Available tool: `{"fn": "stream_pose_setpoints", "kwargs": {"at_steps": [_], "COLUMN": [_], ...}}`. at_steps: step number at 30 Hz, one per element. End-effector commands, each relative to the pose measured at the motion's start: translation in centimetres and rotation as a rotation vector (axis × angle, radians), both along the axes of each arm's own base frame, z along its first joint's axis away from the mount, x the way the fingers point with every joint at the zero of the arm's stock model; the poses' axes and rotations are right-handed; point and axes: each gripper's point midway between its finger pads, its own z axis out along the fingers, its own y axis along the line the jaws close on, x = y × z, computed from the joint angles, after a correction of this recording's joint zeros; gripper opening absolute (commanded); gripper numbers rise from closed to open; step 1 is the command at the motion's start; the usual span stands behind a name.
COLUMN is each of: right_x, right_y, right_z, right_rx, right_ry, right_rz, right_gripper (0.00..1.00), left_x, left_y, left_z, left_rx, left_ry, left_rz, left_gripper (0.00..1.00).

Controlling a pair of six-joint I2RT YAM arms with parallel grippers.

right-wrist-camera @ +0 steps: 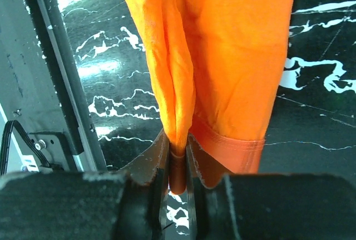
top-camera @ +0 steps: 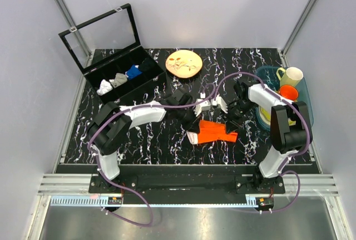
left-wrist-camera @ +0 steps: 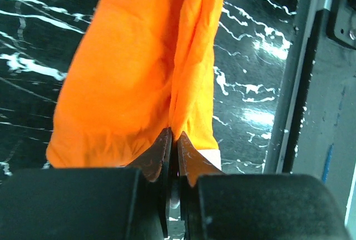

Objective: Roll the underwear
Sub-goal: Fold the underwear at the center of the board.

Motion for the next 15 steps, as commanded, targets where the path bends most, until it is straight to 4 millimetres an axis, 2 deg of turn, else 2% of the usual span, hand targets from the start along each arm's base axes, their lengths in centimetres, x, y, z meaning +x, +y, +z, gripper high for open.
{"fn": "stream_pose_setpoints", "kwargs": {"at_steps": [1,6,11,15], "right_x": [2.4,2.9,3.1,3.2], "right_y": [-0.3,-0.5,-0.9,-1.2], "right_z": [0.0,-0.7,-1.3,-1.6], "right_rx": [-0.026,-0.046,-0.072,-0.085], "right_ry": [-0.050,-0.060,-0.074,-0.084], "right_rz": [-0.058,-0.091,-0.117,-0.152], "right_gripper": [0.20,0.20,0.21,0.25], "left_x": [2.8,4.5,5.5,6.5], "left_y": [-0.6,-0.9,-0.9,-0.6], "left_z": [1.1,1.1,0.0,-1.2], "left_rx": [0.002,0.040,0.086,0.137], "left_ry": [-0.065,-0.110,-0.126,-0.141], "left_rz": [0.038,0.047,0.054,0.077], "left_gripper": [0.07,0.09,0.09,0.09]}}
